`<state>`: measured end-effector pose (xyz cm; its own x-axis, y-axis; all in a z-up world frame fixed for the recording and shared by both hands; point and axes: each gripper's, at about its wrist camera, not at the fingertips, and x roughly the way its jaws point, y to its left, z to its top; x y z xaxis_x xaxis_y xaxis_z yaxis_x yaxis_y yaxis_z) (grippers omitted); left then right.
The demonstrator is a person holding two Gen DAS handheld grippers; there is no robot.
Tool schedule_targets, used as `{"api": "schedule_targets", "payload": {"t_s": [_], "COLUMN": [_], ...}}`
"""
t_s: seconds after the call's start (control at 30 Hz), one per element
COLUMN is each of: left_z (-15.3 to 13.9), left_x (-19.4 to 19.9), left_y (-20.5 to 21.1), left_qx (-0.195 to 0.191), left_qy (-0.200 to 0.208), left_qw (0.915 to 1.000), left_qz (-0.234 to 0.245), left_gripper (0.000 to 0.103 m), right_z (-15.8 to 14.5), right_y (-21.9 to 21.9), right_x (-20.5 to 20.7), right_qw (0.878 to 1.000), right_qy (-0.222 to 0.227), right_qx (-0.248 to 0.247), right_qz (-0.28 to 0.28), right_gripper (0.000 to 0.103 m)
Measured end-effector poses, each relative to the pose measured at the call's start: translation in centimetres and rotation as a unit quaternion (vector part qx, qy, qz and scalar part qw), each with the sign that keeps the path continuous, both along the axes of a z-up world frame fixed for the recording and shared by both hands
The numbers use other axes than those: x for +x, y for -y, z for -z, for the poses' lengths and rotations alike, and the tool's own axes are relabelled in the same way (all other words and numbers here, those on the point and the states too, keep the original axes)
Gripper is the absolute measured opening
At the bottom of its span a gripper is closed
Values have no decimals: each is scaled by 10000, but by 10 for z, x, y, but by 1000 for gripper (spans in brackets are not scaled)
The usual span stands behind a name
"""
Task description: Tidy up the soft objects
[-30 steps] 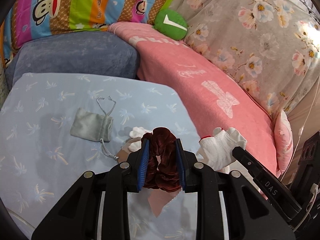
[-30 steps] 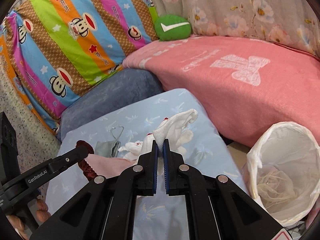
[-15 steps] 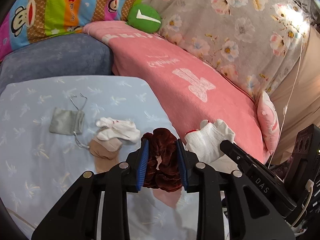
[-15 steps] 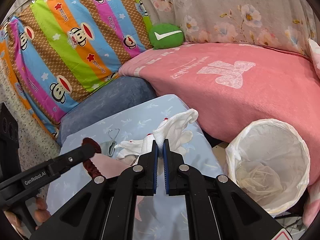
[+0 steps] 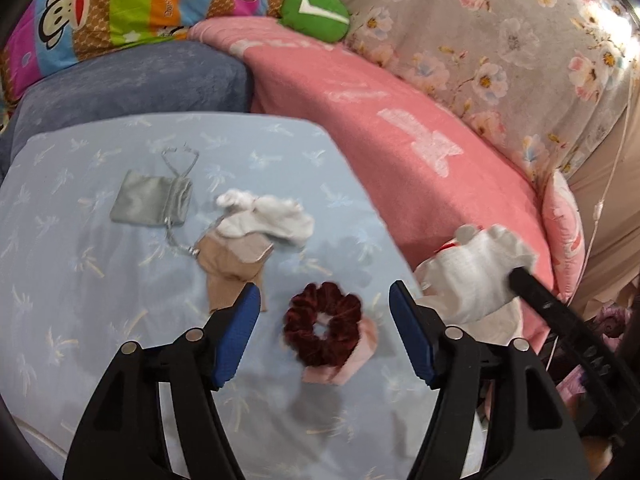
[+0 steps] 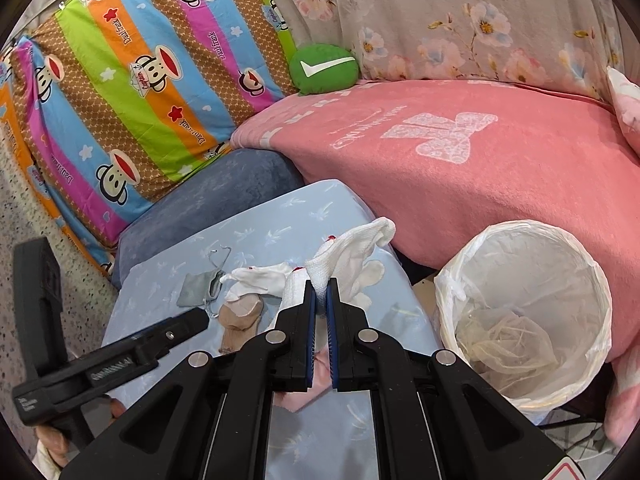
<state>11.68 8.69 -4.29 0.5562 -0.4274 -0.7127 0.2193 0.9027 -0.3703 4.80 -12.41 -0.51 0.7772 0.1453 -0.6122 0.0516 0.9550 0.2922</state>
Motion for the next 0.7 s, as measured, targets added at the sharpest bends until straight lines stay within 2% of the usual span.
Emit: {"api": "schedule_targets", "payload": {"t_s": [0.13, 0.27, 0.37, 0.47, 0.5, 0.53, 0.7], "left_z": [28, 46, 59, 71, 73, 73, 46], "left_x": [10, 15, 20, 26, 26, 25, 16], "left_y": [1, 16, 27, 32, 33, 32, 23], "left_qx": [140, 298, 427, 499, 497, 511, 476], "left_qy": [-361, -536, -668, -866, -898, -903, -541], "left_qw": [9992, 9981, 9968, 9949, 9946, 9944, 9973], "left_qz": [-114, 7, 101, 149, 171, 182, 110], "left_gripper": [63, 58, 49, 35, 22, 19, 14], "right_z": [5, 9, 12, 15, 15, 15, 13], "right_y": [0, 0, 1, 2, 3, 4, 9], "right_x": [1, 2, 2, 3, 3, 3, 2], "right_qw": [10000, 9999, 9999, 9998, 9998, 9998, 9999], "right_qy": [-51, -100, -141, -176, -178, -178, -128], "right_qx": [19, 12, 16, 33, 30, 24, 30], "right_qz": [4, -29, -34, -16, -11, -3, 43], "right_gripper": [5, 5, 5, 5, 5, 5, 5]}}
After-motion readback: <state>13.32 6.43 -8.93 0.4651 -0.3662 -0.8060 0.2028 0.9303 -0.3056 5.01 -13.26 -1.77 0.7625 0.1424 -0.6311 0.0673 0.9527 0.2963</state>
